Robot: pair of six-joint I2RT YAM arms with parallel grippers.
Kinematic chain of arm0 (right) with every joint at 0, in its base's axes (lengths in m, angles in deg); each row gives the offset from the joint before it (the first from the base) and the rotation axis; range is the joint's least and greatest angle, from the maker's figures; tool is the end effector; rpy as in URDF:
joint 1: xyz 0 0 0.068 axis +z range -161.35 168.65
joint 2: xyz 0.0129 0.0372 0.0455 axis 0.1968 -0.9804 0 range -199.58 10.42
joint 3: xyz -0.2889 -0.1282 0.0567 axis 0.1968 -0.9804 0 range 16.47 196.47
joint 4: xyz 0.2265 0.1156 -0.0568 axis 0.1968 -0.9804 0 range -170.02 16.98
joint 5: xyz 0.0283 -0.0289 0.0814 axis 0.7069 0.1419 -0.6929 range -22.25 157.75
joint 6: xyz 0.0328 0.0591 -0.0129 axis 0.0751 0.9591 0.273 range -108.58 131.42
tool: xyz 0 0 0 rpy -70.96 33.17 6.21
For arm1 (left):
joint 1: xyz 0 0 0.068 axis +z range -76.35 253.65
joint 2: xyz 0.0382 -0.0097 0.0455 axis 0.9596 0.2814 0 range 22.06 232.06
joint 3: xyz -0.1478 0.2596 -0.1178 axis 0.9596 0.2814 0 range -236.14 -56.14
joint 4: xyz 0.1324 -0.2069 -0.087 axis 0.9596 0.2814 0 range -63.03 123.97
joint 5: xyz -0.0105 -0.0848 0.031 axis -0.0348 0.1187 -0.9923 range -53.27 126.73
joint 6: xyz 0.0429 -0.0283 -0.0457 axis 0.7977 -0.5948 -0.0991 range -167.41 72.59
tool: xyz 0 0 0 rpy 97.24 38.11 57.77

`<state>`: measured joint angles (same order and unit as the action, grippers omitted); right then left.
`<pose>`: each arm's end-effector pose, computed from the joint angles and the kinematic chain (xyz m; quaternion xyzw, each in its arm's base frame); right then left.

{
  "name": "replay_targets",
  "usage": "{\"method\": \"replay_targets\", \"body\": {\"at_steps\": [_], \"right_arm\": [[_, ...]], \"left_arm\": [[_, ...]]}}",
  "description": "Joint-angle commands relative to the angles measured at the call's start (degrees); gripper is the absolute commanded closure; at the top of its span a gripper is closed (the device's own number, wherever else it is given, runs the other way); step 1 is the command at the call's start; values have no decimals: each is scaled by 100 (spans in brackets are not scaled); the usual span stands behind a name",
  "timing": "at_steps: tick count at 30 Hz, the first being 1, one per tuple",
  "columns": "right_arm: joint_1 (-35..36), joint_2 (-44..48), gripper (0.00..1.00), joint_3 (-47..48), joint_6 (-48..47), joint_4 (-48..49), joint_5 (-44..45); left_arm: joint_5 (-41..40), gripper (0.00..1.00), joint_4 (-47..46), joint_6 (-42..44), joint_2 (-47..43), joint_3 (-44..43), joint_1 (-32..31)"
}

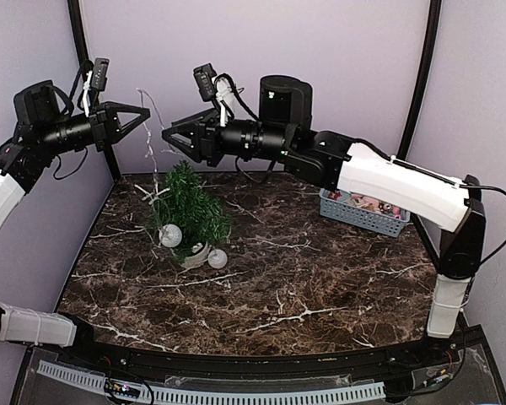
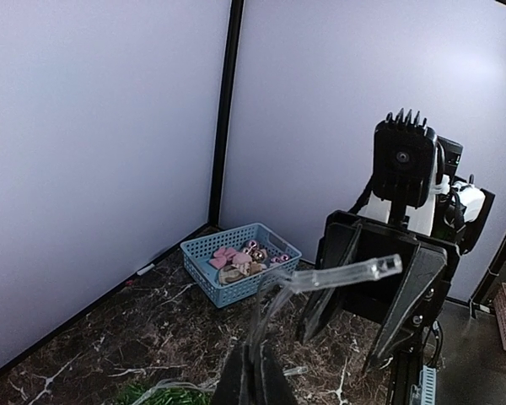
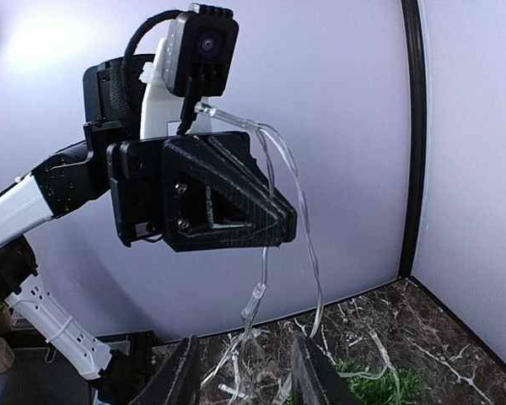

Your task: Decorate the small christmas tree

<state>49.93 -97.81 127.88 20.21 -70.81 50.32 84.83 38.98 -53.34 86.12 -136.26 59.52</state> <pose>0.2184 0.4332 0.4969 -0.3947 0.5472 0.5032 0.5401 0.1950 -0.0918 0.5286 0.3419 0.5996 -0.3900 0.6095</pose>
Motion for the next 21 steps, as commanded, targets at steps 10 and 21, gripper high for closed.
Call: {"method": "replay_targets", "body": {"at_steps": [10, 21], "right_arm": [[160, -776, 69, 1183, 42, -798, 547], [195, -801, 60, 1252, 146, -654, 275]], "left_arm": [[475, 100, -332, -171, 84, 143, -219], [318, 100, -188, -31, 141, 169, -229]]}}
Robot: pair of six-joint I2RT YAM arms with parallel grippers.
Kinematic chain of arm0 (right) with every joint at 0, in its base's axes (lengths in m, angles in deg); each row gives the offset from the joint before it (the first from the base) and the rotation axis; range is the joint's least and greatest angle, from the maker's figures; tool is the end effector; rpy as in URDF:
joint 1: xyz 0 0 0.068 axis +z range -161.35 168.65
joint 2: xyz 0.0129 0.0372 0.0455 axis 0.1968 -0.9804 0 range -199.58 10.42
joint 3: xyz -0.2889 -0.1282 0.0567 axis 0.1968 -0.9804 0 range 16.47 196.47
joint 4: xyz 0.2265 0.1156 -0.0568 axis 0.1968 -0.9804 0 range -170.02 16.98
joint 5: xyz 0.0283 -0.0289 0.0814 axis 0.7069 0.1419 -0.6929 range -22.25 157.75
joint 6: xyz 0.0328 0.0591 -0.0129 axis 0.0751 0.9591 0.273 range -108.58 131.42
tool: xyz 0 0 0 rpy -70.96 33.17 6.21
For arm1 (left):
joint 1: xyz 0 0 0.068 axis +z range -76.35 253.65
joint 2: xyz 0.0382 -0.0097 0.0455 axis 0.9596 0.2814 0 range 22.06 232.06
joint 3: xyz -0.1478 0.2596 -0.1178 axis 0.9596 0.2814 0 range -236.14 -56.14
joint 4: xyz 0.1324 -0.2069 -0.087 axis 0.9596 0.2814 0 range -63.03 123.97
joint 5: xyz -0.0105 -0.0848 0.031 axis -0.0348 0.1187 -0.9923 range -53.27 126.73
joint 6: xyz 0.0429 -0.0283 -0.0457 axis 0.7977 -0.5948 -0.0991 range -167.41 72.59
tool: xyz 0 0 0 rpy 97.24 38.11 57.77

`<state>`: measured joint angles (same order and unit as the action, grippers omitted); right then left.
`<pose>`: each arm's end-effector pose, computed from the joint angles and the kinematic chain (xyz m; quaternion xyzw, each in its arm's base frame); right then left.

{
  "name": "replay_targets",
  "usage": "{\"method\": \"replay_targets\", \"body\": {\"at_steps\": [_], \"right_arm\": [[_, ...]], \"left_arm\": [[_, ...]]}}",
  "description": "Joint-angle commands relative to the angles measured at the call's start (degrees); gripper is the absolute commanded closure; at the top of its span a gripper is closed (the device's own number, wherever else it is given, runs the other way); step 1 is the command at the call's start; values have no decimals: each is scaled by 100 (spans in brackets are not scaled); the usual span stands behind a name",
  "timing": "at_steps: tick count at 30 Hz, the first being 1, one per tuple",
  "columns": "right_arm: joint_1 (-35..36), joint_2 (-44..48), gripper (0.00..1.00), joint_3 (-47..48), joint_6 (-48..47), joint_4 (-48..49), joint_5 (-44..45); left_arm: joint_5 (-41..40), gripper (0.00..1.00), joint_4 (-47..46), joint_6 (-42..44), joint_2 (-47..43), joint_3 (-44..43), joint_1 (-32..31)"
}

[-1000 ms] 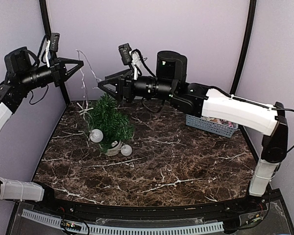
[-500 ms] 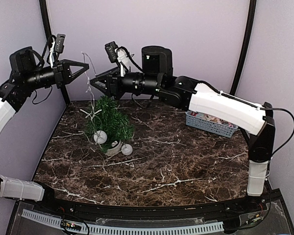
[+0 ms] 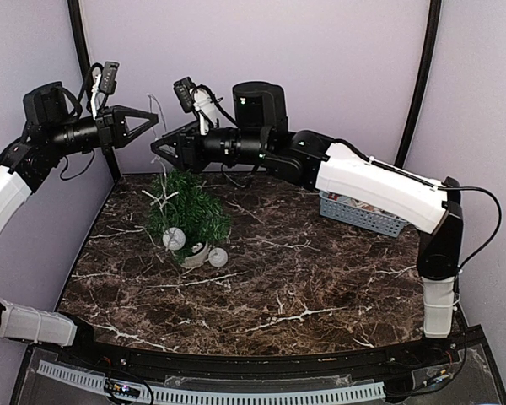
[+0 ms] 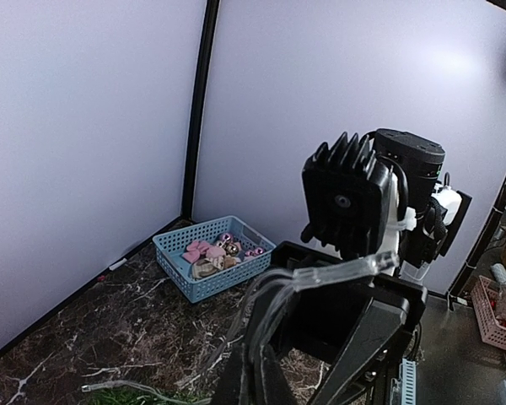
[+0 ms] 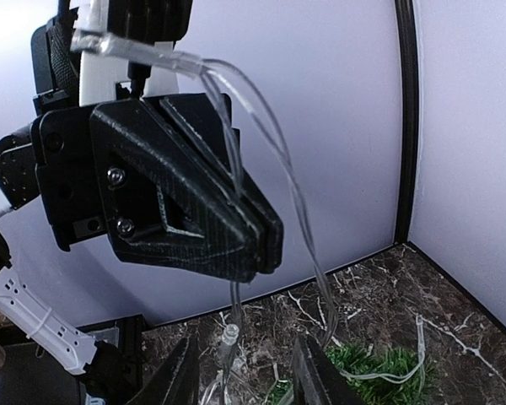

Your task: Decorate the small christmas tree

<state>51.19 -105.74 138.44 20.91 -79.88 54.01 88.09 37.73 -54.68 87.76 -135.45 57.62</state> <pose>0.2294 0.4701 0.4772 -0.3913 0.5964 0.4780 0.5125 0.2019 -0.1032 0.5206 0.3605 0.5954 -0.4245 0.5791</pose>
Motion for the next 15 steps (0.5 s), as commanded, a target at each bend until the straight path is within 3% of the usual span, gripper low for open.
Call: {"method": "replay_targets", "body": {"at_steps": [1, 4, 6, 12, 15], "right_arm": [[74, -7, 58, 195, 78, 259, -88], [74, -23, 57, 208, 87, 302, 17], [74, -65, 62, 257, 96, 284, 161], [83, -133, 92, 365, 111, 186, 522], [83, -5, 100, 178, 119, 250, 557]], "left_arm": [[-19, 100, -65, 103, -17, 90, -40], [9, 100, -74, 102, 22, 99, -40], [36, 100, -83, 101, 42, 106, -47], [-50, 100, -30, 162, 25, 111, -57], [-480, 100, 92, 233, -24, 96, -58]]}}
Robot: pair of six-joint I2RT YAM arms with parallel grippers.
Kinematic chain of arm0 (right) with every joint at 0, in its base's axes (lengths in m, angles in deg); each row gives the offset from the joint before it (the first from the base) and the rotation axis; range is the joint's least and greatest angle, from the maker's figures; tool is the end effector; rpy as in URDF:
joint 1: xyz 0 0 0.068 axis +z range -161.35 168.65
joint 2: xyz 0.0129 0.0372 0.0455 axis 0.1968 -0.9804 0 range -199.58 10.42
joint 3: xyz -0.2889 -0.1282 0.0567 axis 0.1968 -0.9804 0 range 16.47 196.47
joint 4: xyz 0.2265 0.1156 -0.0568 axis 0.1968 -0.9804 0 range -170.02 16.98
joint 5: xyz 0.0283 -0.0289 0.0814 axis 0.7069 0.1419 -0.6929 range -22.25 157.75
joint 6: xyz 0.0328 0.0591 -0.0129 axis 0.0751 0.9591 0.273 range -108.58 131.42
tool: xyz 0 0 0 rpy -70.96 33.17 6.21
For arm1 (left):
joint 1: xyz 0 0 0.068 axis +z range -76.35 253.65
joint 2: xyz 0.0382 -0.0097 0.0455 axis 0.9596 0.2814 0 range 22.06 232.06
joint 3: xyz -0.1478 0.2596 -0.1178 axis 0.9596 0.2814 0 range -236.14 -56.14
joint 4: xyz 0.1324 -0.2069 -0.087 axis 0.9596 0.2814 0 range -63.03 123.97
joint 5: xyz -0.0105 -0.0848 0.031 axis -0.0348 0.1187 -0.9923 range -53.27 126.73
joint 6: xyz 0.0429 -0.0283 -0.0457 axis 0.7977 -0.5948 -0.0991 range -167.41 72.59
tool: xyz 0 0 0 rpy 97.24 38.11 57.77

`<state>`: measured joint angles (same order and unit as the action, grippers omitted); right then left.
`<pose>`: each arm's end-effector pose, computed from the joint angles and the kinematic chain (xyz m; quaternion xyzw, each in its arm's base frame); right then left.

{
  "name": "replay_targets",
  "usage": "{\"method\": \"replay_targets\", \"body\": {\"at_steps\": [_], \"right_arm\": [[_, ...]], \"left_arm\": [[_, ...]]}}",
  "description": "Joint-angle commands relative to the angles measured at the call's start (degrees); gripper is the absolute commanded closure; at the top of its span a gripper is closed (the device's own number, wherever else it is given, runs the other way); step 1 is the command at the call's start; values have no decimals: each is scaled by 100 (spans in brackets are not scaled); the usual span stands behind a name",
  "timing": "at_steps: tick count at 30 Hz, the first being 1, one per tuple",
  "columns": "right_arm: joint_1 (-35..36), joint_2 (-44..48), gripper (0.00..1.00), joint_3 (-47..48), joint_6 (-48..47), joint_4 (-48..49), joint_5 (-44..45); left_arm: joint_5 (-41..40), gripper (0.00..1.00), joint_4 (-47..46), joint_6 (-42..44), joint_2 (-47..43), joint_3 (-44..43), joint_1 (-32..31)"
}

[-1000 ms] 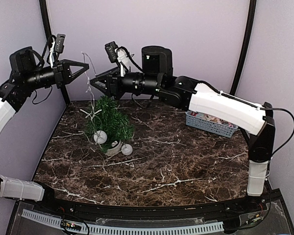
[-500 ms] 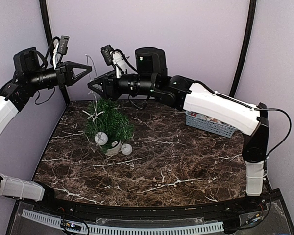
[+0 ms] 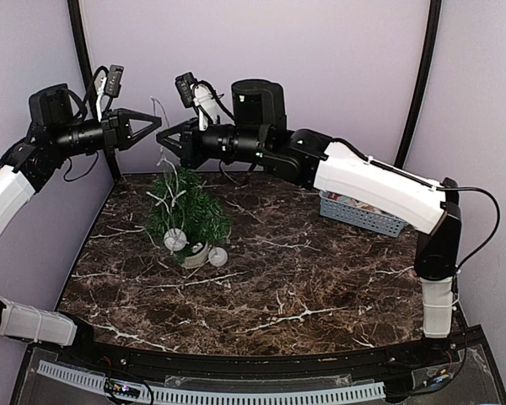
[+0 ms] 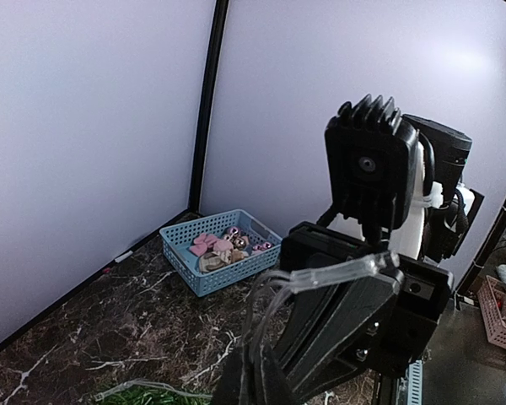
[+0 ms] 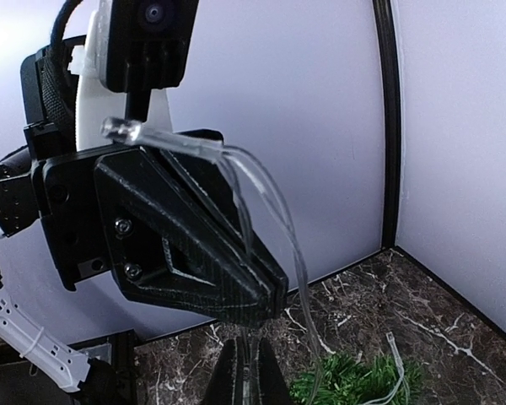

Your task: Decorate the small christmas tree

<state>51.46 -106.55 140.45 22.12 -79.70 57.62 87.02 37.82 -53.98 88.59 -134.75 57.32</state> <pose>0.2316 0.4722 0.4832 -0.3647 0.6034 0.4726 0.5287 0.2093 -0.1059 0.5134 0.3564 0.6050 -0.4198 0.5750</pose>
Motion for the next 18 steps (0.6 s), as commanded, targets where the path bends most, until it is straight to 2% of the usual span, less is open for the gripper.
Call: {"method": "replay_targets", "body": {"at_steps": [1, 9, 14, 18], "right_arm": [[56, 139, 100, -102, -2, 270, 206], [56, 671, 100, -740, 86, 511, 279], [56, 1015, 100, -1165, 162, 866, 171], [55, 1259, 100, -1371, 191, 993, 2]], "left_arm": [[-512, 100, 97, 177, -127, 27, -27], [-2116, 100, 195, 103, -261, 13, -27], [-2464, 100, 288, 49, -185, -38, -21], [-3067, 100, 501, 55, -122, -117, -19]]}}
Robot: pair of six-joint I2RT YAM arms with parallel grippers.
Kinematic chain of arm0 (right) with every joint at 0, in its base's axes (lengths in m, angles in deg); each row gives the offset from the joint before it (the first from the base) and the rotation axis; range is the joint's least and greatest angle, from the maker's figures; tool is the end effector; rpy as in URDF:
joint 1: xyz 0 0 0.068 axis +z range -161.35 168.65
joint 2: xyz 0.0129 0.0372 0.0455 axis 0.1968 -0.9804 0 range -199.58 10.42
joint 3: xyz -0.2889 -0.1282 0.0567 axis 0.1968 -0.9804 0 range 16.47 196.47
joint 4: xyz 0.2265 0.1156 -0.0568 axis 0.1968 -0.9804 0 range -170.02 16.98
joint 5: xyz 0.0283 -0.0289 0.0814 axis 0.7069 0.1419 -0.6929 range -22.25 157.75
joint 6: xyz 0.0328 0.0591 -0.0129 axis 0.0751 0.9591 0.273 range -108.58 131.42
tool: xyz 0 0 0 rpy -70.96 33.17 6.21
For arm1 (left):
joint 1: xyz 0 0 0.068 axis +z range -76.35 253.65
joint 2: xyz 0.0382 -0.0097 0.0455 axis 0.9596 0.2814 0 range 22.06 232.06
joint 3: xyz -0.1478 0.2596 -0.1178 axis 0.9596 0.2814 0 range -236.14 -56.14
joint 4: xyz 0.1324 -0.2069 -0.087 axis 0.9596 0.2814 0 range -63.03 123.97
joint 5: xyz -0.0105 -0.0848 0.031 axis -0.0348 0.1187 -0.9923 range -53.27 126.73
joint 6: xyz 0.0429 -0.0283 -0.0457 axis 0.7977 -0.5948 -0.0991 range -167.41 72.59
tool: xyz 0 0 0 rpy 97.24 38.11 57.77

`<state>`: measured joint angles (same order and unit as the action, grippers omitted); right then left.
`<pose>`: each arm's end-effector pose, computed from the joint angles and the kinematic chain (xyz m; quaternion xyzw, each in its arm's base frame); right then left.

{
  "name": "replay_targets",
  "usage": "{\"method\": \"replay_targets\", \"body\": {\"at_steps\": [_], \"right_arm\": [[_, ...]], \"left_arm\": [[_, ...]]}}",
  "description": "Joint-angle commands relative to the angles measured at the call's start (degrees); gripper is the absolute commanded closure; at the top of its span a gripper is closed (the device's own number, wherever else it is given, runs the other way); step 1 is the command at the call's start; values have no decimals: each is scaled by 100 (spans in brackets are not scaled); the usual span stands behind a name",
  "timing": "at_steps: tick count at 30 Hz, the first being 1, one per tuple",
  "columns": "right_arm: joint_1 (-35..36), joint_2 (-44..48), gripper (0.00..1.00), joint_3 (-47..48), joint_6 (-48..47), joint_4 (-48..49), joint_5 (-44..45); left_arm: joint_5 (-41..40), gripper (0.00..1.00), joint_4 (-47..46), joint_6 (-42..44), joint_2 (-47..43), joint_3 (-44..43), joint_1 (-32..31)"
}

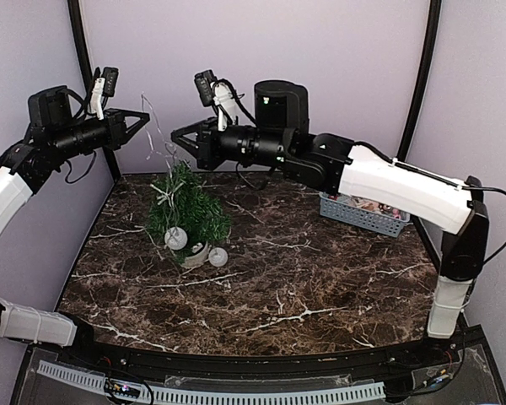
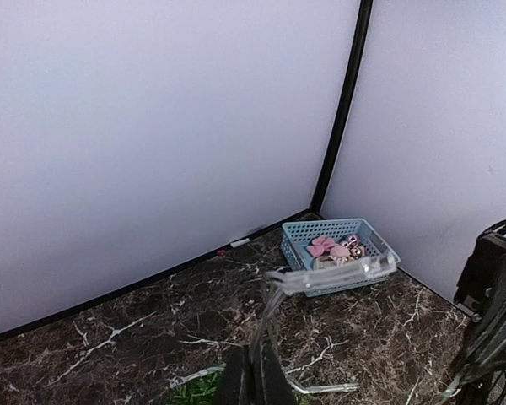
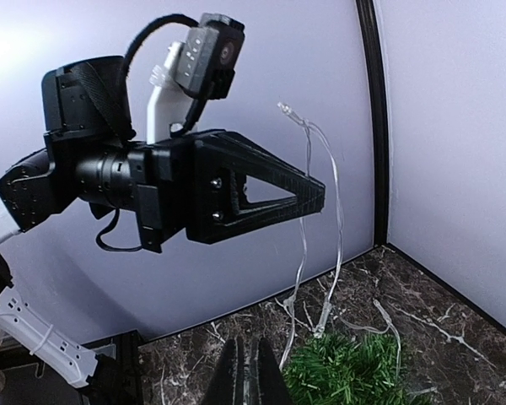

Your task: Decorate the small christmas tree

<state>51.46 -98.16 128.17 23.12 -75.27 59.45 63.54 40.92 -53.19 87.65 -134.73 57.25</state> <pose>0.2165 0.4389 0.4860 -0.3484 0.6092 0.4706 0.5349 0.2215 -0.0914 0.5105 0.2260 0.6755 -0.2935 0.6376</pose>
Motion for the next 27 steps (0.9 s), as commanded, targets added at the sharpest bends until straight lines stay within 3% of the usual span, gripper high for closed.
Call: {"method": "replay_targets", "body": {"at_steps": [1, 14, 19, 27], "right_arm": [[56, 468, 100, -191, 97, 549, -230], [251, 1474, 100, -1770, -339, 438, -1633], [367, 1594, 100, -2258, -78, 692, -1586], [437, 1605, 100, -2579, 287, 1291, -2352]], "left_arm": [[-931, 100, 192, -32, -63, -129, -12], [-3118, 100, 886, 669, 151, -1442, 446], [-3425, 100, 772, 1176, 268, -1617, 627], [-3807, 100, 686, 1514, 375, -1541, 672]]}}
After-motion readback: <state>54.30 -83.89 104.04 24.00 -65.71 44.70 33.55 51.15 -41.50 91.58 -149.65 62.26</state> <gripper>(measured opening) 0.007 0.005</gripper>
